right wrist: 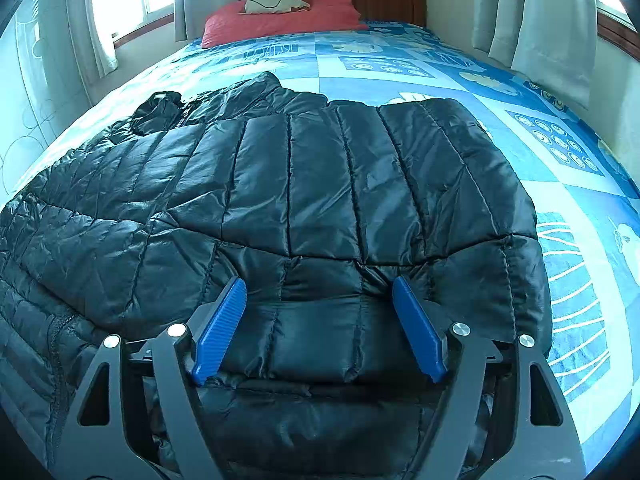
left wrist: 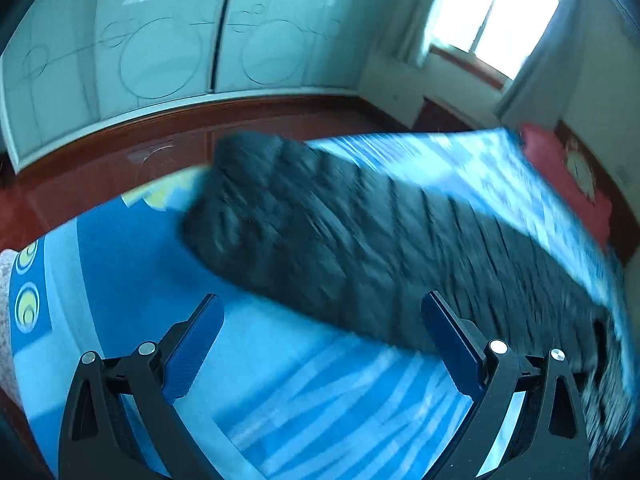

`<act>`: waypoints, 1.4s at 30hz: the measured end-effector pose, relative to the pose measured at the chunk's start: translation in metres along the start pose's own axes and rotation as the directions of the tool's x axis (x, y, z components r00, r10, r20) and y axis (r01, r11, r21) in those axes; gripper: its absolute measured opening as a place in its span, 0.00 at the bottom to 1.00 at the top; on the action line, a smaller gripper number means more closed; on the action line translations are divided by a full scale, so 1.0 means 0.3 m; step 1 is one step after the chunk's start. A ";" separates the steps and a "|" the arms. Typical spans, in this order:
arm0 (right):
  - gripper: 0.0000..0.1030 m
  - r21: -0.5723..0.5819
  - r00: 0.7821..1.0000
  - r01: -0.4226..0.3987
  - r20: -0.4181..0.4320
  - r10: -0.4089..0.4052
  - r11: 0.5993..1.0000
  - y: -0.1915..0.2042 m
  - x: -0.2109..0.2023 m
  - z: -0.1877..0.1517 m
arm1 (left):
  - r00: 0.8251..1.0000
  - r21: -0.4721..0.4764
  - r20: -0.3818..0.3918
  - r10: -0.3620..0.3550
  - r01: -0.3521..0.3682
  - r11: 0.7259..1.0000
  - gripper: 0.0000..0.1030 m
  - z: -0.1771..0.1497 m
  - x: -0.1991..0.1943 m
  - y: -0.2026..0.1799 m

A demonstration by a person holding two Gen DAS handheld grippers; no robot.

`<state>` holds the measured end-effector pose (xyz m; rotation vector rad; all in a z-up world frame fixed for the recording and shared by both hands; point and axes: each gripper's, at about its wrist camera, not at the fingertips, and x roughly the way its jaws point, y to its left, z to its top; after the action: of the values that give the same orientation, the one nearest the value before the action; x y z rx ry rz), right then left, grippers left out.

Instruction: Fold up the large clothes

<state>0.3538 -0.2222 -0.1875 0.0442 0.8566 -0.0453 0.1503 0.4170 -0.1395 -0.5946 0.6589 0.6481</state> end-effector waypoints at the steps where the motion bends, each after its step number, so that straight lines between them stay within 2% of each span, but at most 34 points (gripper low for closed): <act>1: 0.73 -0.001 1.000 0.000 0.000 0.000 1.000 0.000 0.000 -0.001 | 1.000 -0.008 0.000 0.000 0.000 1.000 0.95 0.015 0.009 0.016; 3: 0.74 0.000 1.000 -0.001 0.001 0.001 1.000 -0.001 0.000 0.000 | 1.000 -0.024 -0.009 -0.007 0.007 1.000 0.95 0.039 0.036 0.048; 6: 0.74 -0.001 1.000 0.000 0.002 0.000 1.000 0.001 0.000 -0.001 | 0.995 -0.113 -0.037 -0.089 0.084 0.990 0.94 0.053 0.089 0.115; 11: 0.74 0.000 1.000 -0.002 0.001 0.002 1.000 -0.002 0.000 -0.001 | 0.991 -0.149 0.004 -0.134 0.133 0.980 0.93 0.067 0.081 0.145; 17: 0.74 0.000 1.000 -0.002 0.002 0.002 1.000 -0.001 0.000 -0.002 | 0.993 -0.190 0.040 -0.114 0.120 0.974 0.92 0.100 0.078 0.200; 19: 0.74 0.001 1.000 -0.005 0.003 0.005 1.000 -0.001 0.000 -0.003 | 0.995 -0.181 0.041 -0.094 0.100 0.978 0.82 0.105 0.088 0.201; 20: 0.74 0.002 1.000 -0.007 0.004 0.007 1.000 -0.001 -0.001 -0.002 | 0.995 -0.167 0.037 -0.088 0.093 0.982 0.68 0.107 0.090 0.198; 21: 0.74 0.002 1.000 -0.007 0.005 0.007 1.000 0.000 -0.002 -0.002 | 0.994 -0.159 0.024 -0.105 0.107 0.981 0.59 0.106 0.096 0.194; 24: 0.74 0.002 1.000 -0.008 0.006 0.008 1.000 -0.001 -0.002 -0.001 | 0.995 -0.149 0.015 -0.101 0.102 0.984 0.57 0.112 0.097 0.195; 26: 0.74 0.002 1.000 -0.008 0.006 0.008 1.000 -0.002 -0.003 -0.001 | 0.997 -0.131 0.013 -0.076 0.077 0.988 0.53 0.115 0.097 0.189; 34: 0.74 0.003 1.000 -0.008 0.006 0.008 1.000 -0.002 -0.003 -0.002 | 1.000 -0.139 0.010 -0.016 0.017 0.990 0.55 0.091 0.076 0.184; 36: 0.74 0.003 1.000 -0.008 0.006 0.008 1.000 0.000 -0.003 -0.001 | 0.998 -0.187 0.011 -0.056 0.057 0.981 0.72 0.077 0.061 0.187; 38: 0.75 0.002 1.000 -0.008 0.006 0.008 1.000 -0.001 -0.003 -0.001 | 0.997 -0.225 0.025 -0.072 0.075 0.971 0.76 0.082 0.068 0.188; 40: 0.75 0.003 1.000 -0.009 0.007 0.009 1.000 -0.001 -0.003 -0.002 | 0.998 -0.231 0.034 -0.059 0.065 0.971 0.69 0.099 0.090 0.182; 41: 0.75 0.003 1.000 -0.008 0.007 0.008 1.000 -0.001 -0.003 -0.002 | 0.999 -0.230 0.042 -0.034 0.043 0.972 0.51 0.106 0.102 0.178; 42: 0.75 0.002 1.000 -0.008 0.007 0.008 1.000 -0.001 -0.003 -0.002 | 0.999 -0.228 0.035 -0.003 0.011 0.974 0.40 0.107 0.110 0.177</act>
<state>0.3528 -0.2223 -0.1872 0.0496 0.8491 -0.0390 0.1448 0.4847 -0.1575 -0.7970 0.5530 0.7322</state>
